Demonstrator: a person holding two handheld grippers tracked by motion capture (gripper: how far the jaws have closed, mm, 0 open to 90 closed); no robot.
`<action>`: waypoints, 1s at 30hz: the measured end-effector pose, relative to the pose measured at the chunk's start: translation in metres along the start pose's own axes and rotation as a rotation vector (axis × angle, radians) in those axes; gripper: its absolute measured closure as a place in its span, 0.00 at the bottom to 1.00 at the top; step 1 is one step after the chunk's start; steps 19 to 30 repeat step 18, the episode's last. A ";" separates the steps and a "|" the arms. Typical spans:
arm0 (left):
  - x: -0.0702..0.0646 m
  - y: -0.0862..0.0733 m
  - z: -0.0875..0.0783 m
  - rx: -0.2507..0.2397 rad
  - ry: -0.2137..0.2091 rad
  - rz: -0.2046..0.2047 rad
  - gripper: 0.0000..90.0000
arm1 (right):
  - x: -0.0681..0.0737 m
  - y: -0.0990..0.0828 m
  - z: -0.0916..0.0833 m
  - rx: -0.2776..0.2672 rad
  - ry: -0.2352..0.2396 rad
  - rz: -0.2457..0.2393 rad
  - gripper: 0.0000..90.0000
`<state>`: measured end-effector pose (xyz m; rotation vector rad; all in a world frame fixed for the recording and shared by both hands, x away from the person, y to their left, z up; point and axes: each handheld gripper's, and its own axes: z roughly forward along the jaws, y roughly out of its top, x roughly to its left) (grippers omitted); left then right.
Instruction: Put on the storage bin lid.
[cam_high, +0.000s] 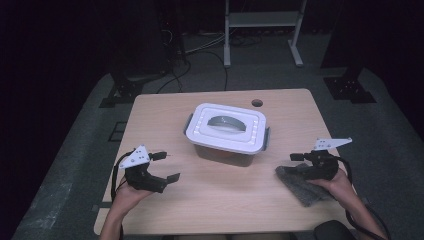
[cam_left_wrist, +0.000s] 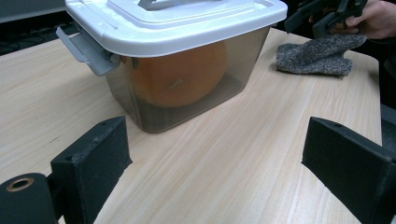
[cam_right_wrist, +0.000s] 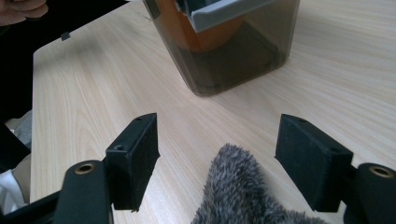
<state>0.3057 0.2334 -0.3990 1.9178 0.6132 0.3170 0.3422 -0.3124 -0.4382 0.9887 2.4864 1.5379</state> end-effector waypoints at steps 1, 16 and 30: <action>0.000 0.000 0.000 0.000 0.000 0.000 0.07 | 0.000 -0.001 0.000 -0.003 0.000 0.003 0.32; 0.000 0.000 0.000 0.000 0.001 0.000 0.07 | 0.006 -0.010 -0.004 -0.043 -0.010 -0.004 0.31; 0.000 0.000 0.000 0.000 0.003 0.000 0.07 | 0.007 -0.011 -0.006 -0.049 -0.014 -0.003 0.31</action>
